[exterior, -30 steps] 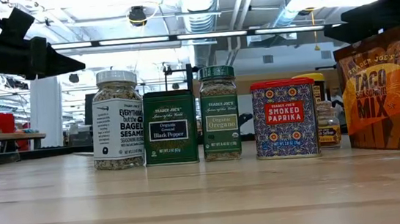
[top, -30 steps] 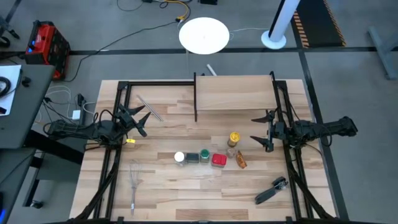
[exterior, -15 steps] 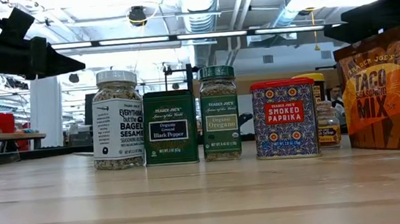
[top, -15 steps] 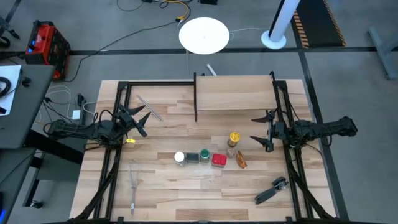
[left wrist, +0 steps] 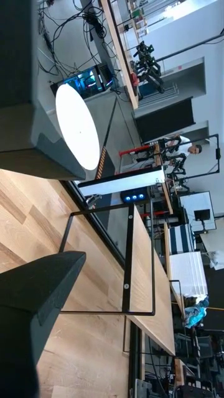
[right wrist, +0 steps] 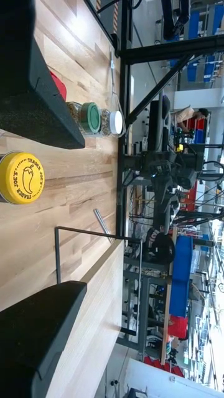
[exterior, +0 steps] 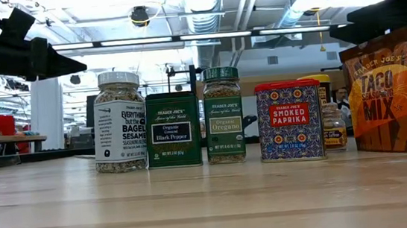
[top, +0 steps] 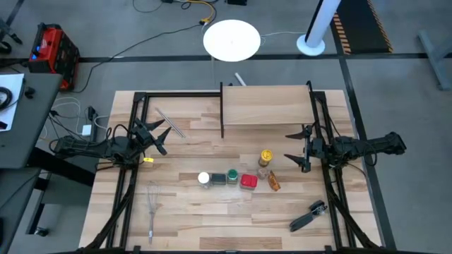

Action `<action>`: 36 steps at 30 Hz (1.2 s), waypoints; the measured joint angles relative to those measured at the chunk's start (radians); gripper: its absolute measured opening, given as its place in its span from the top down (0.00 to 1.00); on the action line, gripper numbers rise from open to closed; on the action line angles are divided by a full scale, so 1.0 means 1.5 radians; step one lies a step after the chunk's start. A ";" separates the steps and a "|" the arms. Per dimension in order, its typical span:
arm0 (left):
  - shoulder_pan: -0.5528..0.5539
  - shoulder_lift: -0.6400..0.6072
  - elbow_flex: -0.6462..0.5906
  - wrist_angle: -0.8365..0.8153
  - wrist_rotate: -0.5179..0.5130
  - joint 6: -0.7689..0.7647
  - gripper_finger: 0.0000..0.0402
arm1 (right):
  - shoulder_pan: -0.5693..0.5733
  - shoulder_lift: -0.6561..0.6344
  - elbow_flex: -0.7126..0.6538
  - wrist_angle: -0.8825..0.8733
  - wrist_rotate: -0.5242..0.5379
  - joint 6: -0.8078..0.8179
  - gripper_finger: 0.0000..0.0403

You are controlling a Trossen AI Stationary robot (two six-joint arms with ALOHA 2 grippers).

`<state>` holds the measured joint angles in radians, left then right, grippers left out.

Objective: Shelf spices

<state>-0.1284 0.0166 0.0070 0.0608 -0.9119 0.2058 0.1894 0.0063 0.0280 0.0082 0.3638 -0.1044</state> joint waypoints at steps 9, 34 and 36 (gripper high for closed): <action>0.000 0.000 0.000 0.000 0.000 0.000 0.53 | 0.000 0.000 0.000 0.000 0.000 0.080 0.09; -0.027 0.209 0.228 0.020 0.041 0.133 0.53 | 0.014 0.246 0.263 -0.041 0.002 0.042 0.09; -0.027 0.258 0.257 0.019 0.041 0.153 0.53 | 0.007 0.302 0.313 -0.079 0.002 0.063 0.09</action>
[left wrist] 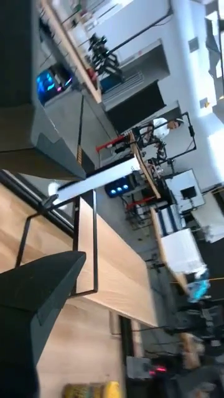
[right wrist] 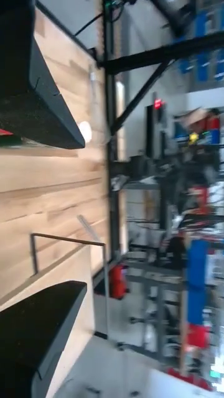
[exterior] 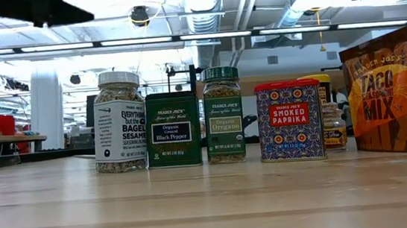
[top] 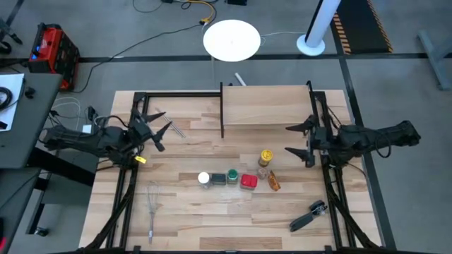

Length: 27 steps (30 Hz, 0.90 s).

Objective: Shelf spices
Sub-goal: Put the white seasoning bottle on the shelf

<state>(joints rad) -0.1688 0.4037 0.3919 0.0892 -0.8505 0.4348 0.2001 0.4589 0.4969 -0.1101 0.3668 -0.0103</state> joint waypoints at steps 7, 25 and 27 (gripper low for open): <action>0.000 0.130 0.064 0.002 0.030 -0.048 0.53 | -0.018 0.174 0.167 -0.140 0.000 0.067 0.09; 0.000 0.270 0.065 0.000 0.459 -0.299 0.53 | 0.016 0.333 0.273 -0.215 -0.001 0.079 0.09; 0.000 0.280 0.065 -0.010 0.484 -0.343 0.53 | 0.021 0.341 0.273 -0.221 -0.001 0.079 0.09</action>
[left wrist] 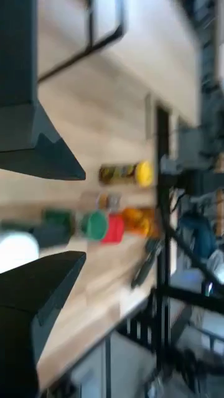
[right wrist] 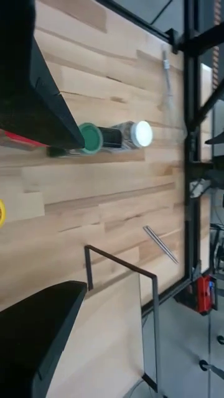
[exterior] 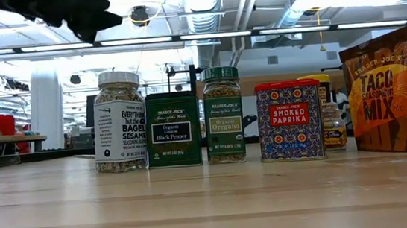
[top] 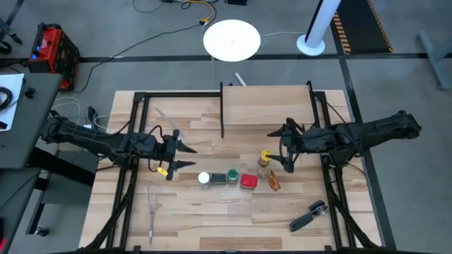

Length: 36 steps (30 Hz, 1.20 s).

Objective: Shelf spices
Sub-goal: Put the white seasoning bottle on the shelf

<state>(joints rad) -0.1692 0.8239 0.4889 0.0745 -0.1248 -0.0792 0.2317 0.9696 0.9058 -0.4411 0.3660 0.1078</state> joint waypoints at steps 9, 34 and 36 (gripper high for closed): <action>0.000 0.034 0.000 -0.075 0.025 -0.188 0.53 | 0.007 0.010 0.000 -0.002 0.000 -0.002 0.09; 0.001 0.036 0.000 -0.101 -0.097 -0.139 0.53 | 0.007 0.013 0.000 0.039 -0.001 0.005 0.09; 0.001 0.036 0.000 -0.101 -0.110 -0.171 0.53 | 0.007 0.013 0.000 0.039 -0.001 0.006 0.09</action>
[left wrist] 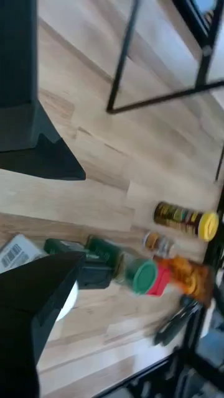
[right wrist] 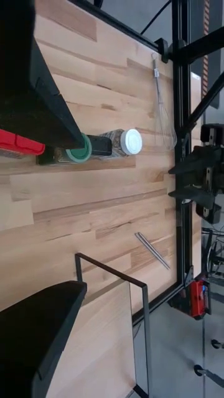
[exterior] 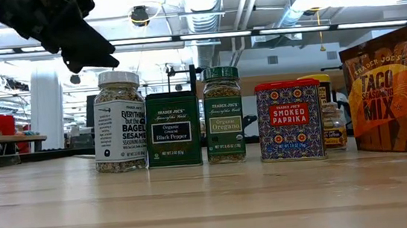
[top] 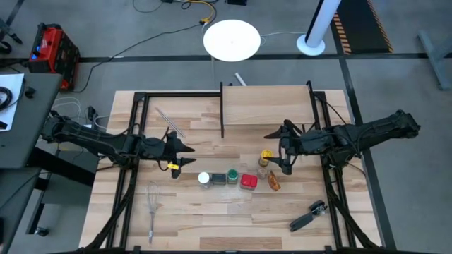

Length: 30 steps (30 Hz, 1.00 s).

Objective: Shelf spices
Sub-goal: Put the white seasoning bottle on the shelf

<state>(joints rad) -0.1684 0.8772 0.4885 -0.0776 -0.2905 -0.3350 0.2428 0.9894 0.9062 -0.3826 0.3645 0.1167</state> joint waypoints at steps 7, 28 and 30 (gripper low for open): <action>0.000 0.000 0.000 0.003 -0.002 -0.028 0.53 | 0.000 0.000 0.000 -0.003 -0.001 0.027 0.09; 0.000 0.006 -0.001 -0.018 -0.029 0.008 0.53 | 0.000 0.000 0.000 -0.004 -0.001 0.024 0.09; 0.000 0.005 -0.001 -0.010 -0.009 0.040 0.53 | 0.000 0.000 0.000 -0.005 -0.001 0.023 0.09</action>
<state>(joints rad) -0.1684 0.8853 0.4877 -0.0930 -0.3034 -0.2752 0.2428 0.9894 0.9062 -0.3893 0.3636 0.1508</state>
